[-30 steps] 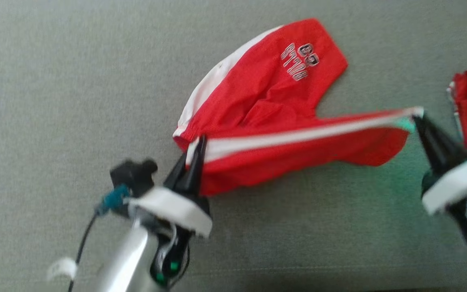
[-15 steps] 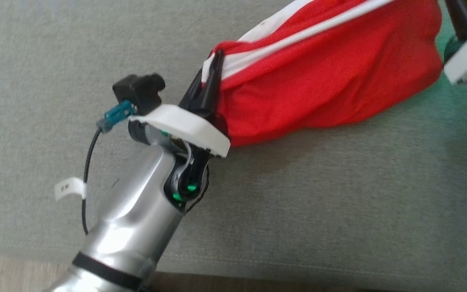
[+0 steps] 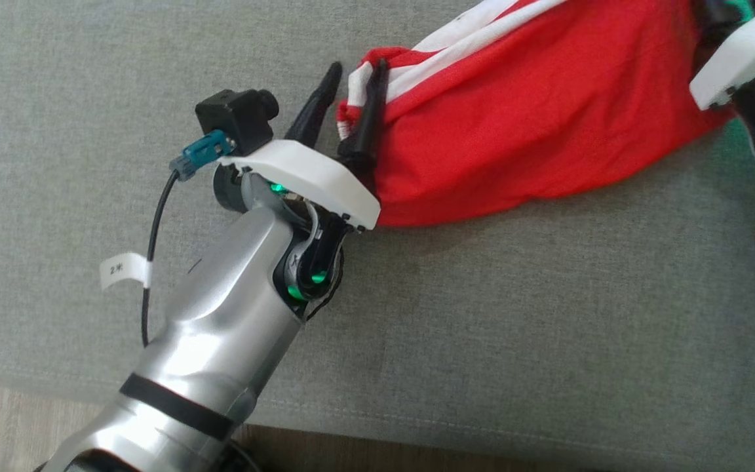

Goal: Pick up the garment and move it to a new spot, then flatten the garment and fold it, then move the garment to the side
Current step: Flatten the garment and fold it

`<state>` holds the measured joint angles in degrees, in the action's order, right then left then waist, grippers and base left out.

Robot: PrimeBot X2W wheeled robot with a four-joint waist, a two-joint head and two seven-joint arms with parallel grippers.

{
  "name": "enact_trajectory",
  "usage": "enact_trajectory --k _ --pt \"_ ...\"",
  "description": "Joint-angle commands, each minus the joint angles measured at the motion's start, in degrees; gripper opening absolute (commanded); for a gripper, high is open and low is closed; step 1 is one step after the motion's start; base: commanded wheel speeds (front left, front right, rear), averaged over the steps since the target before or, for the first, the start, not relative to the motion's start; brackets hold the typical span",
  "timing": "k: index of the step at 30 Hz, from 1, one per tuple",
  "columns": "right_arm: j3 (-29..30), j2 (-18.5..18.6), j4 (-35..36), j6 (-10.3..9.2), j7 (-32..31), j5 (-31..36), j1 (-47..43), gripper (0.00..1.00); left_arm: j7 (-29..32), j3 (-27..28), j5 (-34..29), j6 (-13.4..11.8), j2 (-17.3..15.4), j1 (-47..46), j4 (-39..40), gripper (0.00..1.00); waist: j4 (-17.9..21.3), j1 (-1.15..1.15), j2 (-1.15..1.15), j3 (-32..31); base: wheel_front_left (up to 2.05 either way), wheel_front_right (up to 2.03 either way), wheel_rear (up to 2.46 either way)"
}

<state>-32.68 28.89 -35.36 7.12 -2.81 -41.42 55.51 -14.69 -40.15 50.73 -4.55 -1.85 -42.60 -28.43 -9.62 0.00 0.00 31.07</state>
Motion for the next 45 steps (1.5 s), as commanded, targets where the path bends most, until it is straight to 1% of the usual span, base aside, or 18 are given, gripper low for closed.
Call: enact_trajectory --k 1,4,6,9,11,13,14,17,20,25,32,38,45 --pt "-0.6 0.9 1.3 0.36 2.1 -0.4 0.0 1.0 -0.3 1.5 -0.1 -0.3 -1.0 0.2 0.9 1.0 0.2 0.0 0.0 -0.3 0.0 0.0 0.0" --pt "-1.9 1.2 1.2 0.36 9.3 -0.3 -0.8 1.0 -0.3 3.2 -2.6 -1.5 -1.0 1.5 1.7 1.0 0.8 0.0 0.0 -1.2 0.0 0.0 0.0" --pt "-1.7 1.3 1.0 0.36 13.8 0.3 -1.7 1.0 -0.3 4.7 -6.8 -3.0 -1.0 2.6 2.9 1.0 1.3 0.0 0.0 -1.9 0.0 0.0 0.0" --pt "0.1 1.4 1.4 0.36 17.0 2.7 -3.5 1.0 -0.3 7.8 -14.0 -5.1 -1.0 5.4 6.3 1.0 2.2 0.0 0.0 -3.3 0.0 0.0 0.0" --pt "2.9 1.2 2.6 0.36 17.6 5.2 -5.4 1.0 -0.3 10.1 -19.4 -6.5 -1.0 7.7 9.2 1.0 2.9 0.0 0.0 -4.3 0.0 0.0 0.0" --pt "6.9 0.5 4.8 0.36 17.7 8.0 -8.1 1.0 -0.3 12.0 -24.1 -7.5 -1.1 10.2 11.9 1.0 3.6 0.0 0.0 -5.3 0.0 0.0 0.0" --pt "11.4 -0.8 7.5 0.36 17.8 11.0 -12.0 1.0 -0.3 14.2 -28.0 -8.0 -1.4 12.5 14.9 1.0 4.4 0.0 0.0 -6.5 0.0 0.0 0.0" --pt "17.6 -3.5 11.8 0.36 17.8 14.9 -18.8 1.0 -0.3 16.5 -32.6 -8.4 -2.1 15.7 18.2 1.0 5.6 0.0 0.0 -8.4 0.0 0.0 0.0" --pt "22.3 -6.5 16.1 0.36 17.8 18.3 -25.4 1.0 -0.3 18.1 -36.2 -8.6 -3.2 18.2 20.9 1.0 6.8 0.0 0.0 -10.0 0.0 0.0 0.0" --pt "27.4 -11.4 23.4 0.36 15.0 22.6 -34.7 1.0 -0.3 20.0 -39.2 -8.5 -5.2 22.5 23.4 1.0 8.9 0.0 0.0 -12.6 0.0 0.0 0.0" --pt "30.4 -16.6 32.8 0.36 10.6 26.2 -44.3 1.0 -0.3 21.9 -40.5 -9.1 -6.5 29.4 25.6 1.0 10.8 0.0 0.0 -15.2 0.0 0.0 0.0" --pt "31.3 -18.6 37.2 0.36 8.0 27.3 -48.6 1.0 -0.3 22.8 -40.8 -9.4 -6.3 32.9 26.2 1.0 11.3 0.0 0.0 -16.3 0.0 0.0 0.0" --pt "31.8 -19.1 39.0 0.36 6.5 27.5 -50.0 1.0 -0.3 23.4 -41.1 -9.4 -5.8 33.9 26.3 1.0 11.2 0.0 0.0 -16.6 0.0 0.0 0.0"
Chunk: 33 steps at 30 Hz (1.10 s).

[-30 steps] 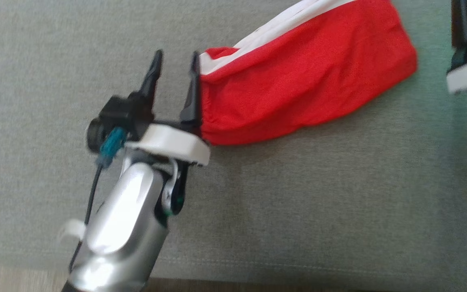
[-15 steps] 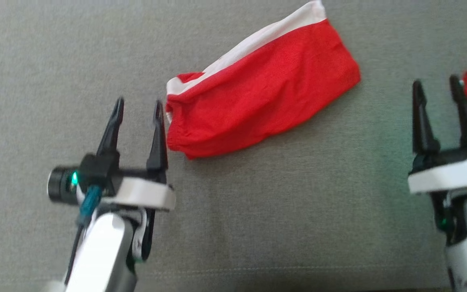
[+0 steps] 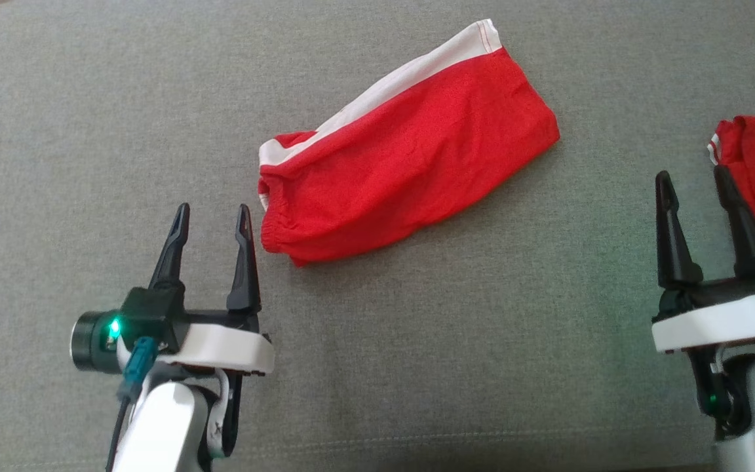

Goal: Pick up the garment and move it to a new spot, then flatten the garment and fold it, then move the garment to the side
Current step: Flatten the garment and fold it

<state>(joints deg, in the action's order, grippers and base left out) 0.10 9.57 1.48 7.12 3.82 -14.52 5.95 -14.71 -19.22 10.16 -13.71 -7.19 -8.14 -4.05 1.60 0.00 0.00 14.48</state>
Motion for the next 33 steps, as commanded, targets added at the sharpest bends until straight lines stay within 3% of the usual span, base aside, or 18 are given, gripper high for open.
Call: enact_trajectory --k 1,19,26,33 --pt "-0.9 0.2 2.3 0.36 -0.3 0.7 -0.5 1.0 -0.3 2.6 -0.6 -0.2 -0.4 -0.6 2.0 1.0 -0.1 0.0 0.0 0.0 0.0 0.0 0.0" --pt "-0.2 2.5 1.8 0.36 -2.4 -0.6 2.9 1.0 -0.3 3.1 -2.5 0.9 1.1 -3.3 3.5 1.0 -3.0 0.0 0.0 4.3 0.0 0.0 0.0" --pt "-1.7 6.6 -4.6 0.36 -5.7 -2.8 11.0 1.0 -0.3 2.2 -3.4 1.5 2.3 -6.7 4.6 1.0 -6.3 0.0 0.0 9.7 0.0 0.0 0.0" --pt "-7.6 12.2 -14.2 0.36 -14.1 -8.0 22.3 1.0 -0.3 0.9 -3.6 1.9 3.5 -9.8 4.5 1.0 -9.5 0.0 0.0 13.8 0.0 0.0 0.0"
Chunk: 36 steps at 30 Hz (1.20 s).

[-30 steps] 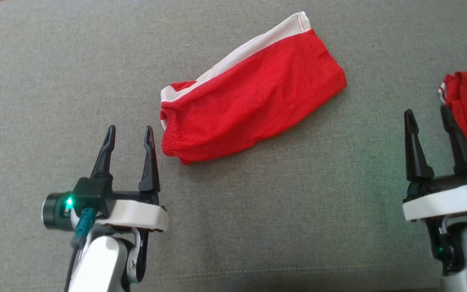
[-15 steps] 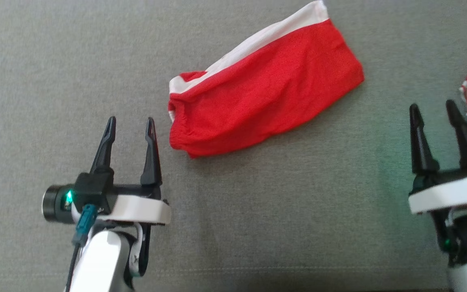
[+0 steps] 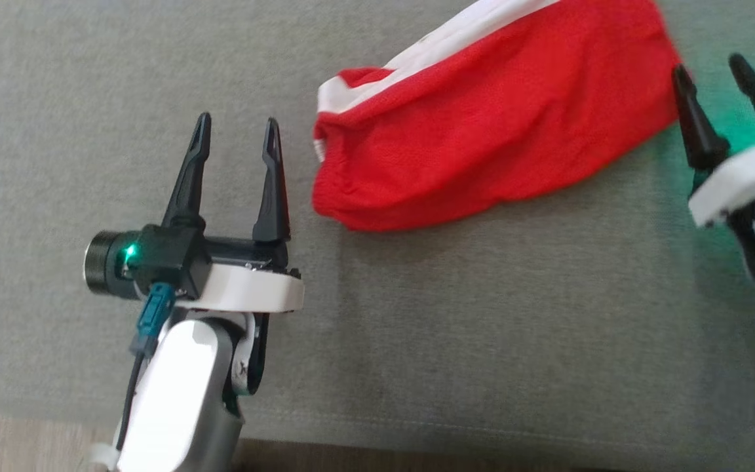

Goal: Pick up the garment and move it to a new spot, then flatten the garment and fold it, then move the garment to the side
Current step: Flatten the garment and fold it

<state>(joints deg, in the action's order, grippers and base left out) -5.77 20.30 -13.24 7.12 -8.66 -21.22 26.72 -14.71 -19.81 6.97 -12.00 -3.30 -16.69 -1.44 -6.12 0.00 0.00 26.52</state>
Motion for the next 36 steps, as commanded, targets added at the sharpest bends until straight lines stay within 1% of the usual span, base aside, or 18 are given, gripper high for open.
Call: enact_trajectory --k 1,6,9,10,11,12,13,17,20,23,28,30,36 --pt "-2.6 2.1 -0.6 0.36 -3.1 -2.1 3.0 1.0 -0.3 1.3 -0.4 0.2 -0.3 -1.5 1.9 1.0 -2.1 0.0 0.0 2.0 0.0 0.0 0.0" --pt "-6.8 5.0 -5.7 0.36 -10.4 -4.8 7.8 1.0 -0.3 1.0 -0.2 0.0 0.1 -1.9 1.6 1.0 -2.9 0.0 0.0 2.3 0.0 0.0 0.0" --pt "-8.6 5.7 -7.3 0.36 -13.6 -6.5 9.1 1.0 -0.3 1.1 -0.1 0.0 0.2 -1.9 1.4 1.0 -3.2 0.0 0.0 2.0 0.0 0.0 0.0" --pt "-8.6 5.7 -7.3 0.36 -13.6 -6.5 9.1 1.0 -0.3 1.1 -0.1 0.0 0.2 -1.9 1.4 1.0 -3.2 0.0 0.0 2.0 0.0 0.0 0.0" --pt "-9.1 5.9 -7.5 0.36 -14.2 -6.8 9.4 0.85 -0.3 1.1 -0.1 -0.1 0.2 -1.8 1.4 1.0 -3.2 0.0 0.0 1.9 0.0 0.0 0.0" --pt "-9.3 5.9 -7.6 0.36 -14.7 -7.2 9.6 0.41 -0.3 1.2 -0.1 -0.1 0.2 -1.8 1.3 1.0 -3.1 0.0 0.0 1.8 0.0 0.0 0.0" --pt "-9.7 5.7 -7.7 0.36 -15.3 -7.9 9.6 0.0 -0.3 1.3 -0.1 -0.1 0.3 -1.7 1.3 1.0 -3.0 0.0 0.0 1.6 0.0 0.0 0.0" --pt "-9.9 5.0 -6.8 0.36 -14.3 -8.7 8.7 0.0 -0.3 1.8 -0.4 -0.1 0.3 -1.3 1.2 1.0 -2.1 0.0 0.0 0.6 0.0 0.0 0.0" --pt "-9.1 3.6 -5.7 0.36 -11.4 -8.8 5.9 0.0 -0.3 2.0 -0.7 0.2 0.3 -0.7 0.7 1.0 -1.1 0.0 0.0 -0.9 0.0 0.0 0.0" --pt "-7.9 1.4 -4.3 0.36 -8.0 -8.8 1.2 0.0 -0.3 2.5 -0.8 0.6 0.3 0.3 0.0 1.0 0.1 0.0 0.0 -3.0 0.0 0.0 0.0" --pt "-5.0 -2.4 -2.1 0.36 -4.3 -8.5 -7.7 0.0 -0.3 3.3 -0.8 1.3 -0.1 2.5 -1.0 1.0 2.0 0.0 0.0 -6.7 0.0 0.0 0.0" --pt "-2.6 -4.2 -0.8 0.36 -2.8 -8.1 -12.0 0.0 -0.3 3.7 -0.8 1.5 -0.4 3.9 -1.4 1.0 3.0 0.0 0.0 -8.5 0.0 0.0 0.0" --pt "1.4 -6.2 0.4 0.36 -1.2 -7.1 -16.8 0.0 -0.3 3.8 -0.7 1.9 -0.6 6.3 -1.9 1.0 4.4 0.0 0.0 -11.2 0.0 0.0 0.0"
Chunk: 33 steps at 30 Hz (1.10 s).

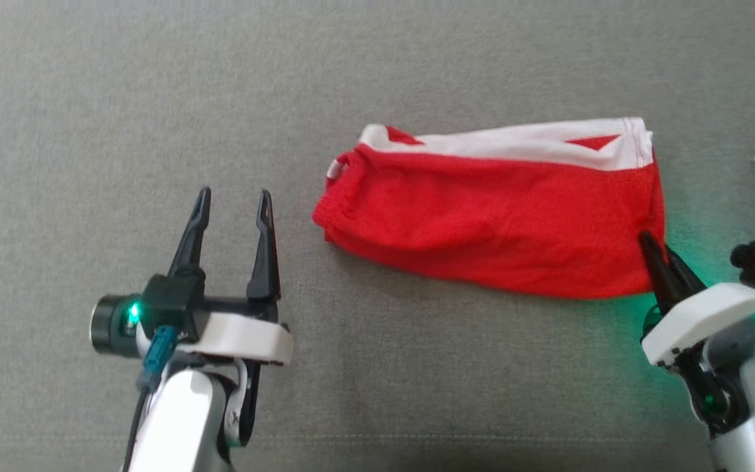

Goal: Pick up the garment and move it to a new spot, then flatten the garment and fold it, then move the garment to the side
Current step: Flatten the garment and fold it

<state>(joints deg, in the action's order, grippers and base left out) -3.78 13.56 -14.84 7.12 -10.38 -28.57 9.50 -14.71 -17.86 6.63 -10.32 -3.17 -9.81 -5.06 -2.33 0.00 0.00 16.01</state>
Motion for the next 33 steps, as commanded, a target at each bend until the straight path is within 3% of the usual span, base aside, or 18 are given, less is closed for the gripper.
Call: enact_trajectory --k 1,10,18,25,33 --pt "-0.5 0.5 2.0 0.36 0.7 0.4 0.2 0.0 -0.3 1.9 -0.4 0.2 -0.7 -0.3 1.6 1.0 0.8 0.0 0.0 -1.0 0.0 0.0 0.0" --pt "0.0 1.4 -1.4 0.36 0.8 0.2 2.3 0.0 -0.3 1.4 0.0 0.6 -0.6 0.7 1.0 1.0 0.7 0.0 0.0 -2.3 0.0 0.0 0.0" --pt "-4.9 1.2 1.4 0.36 0.3 1.6 7.6 0.0 -0.3 1.0 0.1 0.7 -0.4 0.6 0.7 1.0 -0.2 0.0 0.0 -3.0 0.0 0.0 0.0" --pt "-17.9 -2.3 6.2 0.36 -2.3 2.3 16.2 0.0 -0.3 0.9 0.2 0.8 -0.3 0.2 1.3 1.0 -1.8 0.0 0.0 -3.2 0.0 0.0 0.0" --pt "-30.3 -8.2 1.2 0.36 -0.6 -1.1 18.8 0.0 -0.3 0.4 0.3 0.6 -0.1 0.1 1.6 1.0 -4.5 0.0 0.0 -2.4 0.0 0.0 0.0"
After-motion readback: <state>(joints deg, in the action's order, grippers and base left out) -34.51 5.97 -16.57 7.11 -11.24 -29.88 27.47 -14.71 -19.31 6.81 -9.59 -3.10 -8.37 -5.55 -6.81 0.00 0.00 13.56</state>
